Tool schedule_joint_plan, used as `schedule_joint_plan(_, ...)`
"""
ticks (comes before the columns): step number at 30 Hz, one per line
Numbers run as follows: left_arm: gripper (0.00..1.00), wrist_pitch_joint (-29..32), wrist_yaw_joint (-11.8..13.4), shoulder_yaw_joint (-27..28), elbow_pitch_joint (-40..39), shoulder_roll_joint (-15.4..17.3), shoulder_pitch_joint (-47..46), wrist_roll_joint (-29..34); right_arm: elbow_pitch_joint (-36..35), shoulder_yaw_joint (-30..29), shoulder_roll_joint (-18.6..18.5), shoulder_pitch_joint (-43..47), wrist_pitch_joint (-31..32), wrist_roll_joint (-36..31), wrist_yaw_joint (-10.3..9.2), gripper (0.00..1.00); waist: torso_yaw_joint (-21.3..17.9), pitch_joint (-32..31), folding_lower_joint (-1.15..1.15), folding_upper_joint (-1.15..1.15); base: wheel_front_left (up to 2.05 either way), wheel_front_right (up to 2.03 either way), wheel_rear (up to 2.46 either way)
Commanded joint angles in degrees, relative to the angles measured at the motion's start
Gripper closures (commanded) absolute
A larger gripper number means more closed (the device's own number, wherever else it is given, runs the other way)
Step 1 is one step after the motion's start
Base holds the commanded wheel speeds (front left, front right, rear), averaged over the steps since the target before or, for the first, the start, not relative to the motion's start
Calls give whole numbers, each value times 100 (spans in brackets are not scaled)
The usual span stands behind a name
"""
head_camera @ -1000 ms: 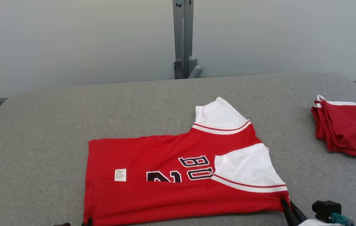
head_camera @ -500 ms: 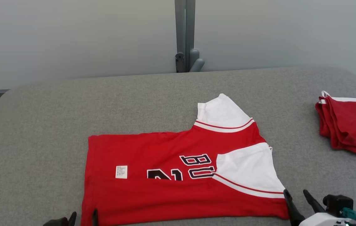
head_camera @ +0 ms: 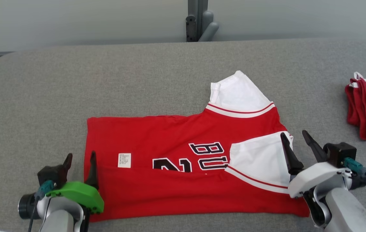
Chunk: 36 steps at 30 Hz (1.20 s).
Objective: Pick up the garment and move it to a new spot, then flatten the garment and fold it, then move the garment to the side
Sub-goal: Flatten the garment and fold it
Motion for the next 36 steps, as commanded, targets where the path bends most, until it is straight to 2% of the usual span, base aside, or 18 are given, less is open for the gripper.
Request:
schedule_joint_plan(1,0,3,16,-93,58,44,-288,17,70,48,-30,-243,-14,-44,-8,0,34,462,0,0,0,0,0)
schedule_joint_plan(5,0,3,14,-243,306,151,-709,-56,237,202,-101,-675,-14,-109,-8,0,46,647,0,0,0,0,0)
schedule_joint_plan(11,0,62,14,-637,1162,382,-1632,-355,521,462,-192,-1327,-14,-39,-8,0,46,801,0,0,0,0,0)
schedule_joint_plan(18,0,632,13,-1133,1806,626,-2456,-876,696,706,-215,-1547,-14,107,-7,0,-7,907,0,0,0,0,0)
schedule_joint_plan(30,0,1452,13,-2004,1960,904,-2747,-1973,715,723,-288,-1572,-14,226,-8,0,-161,1031,0,0,0,0,0)
schedule_joint_plan(33,9,1490,13,-2165,1961,941,-2720,-2151,712,698,-307,-1557,-14,235,-8,0,-149,1024,0,0,0,0,0)
schedule_joint_plan(35,21,1447,13,-2258,1942,977,-2702,-2269,710,691,-326,-1580,-14,226,-8,0,-131,1016,0,0,0,0,0)
schedule_joint_plan(36,33,1428,13,-2309,1938,994,-2704,-2321,712,691,-332,-1604,-14,227,-8,0,-121,1017,0,0,0,0,0)
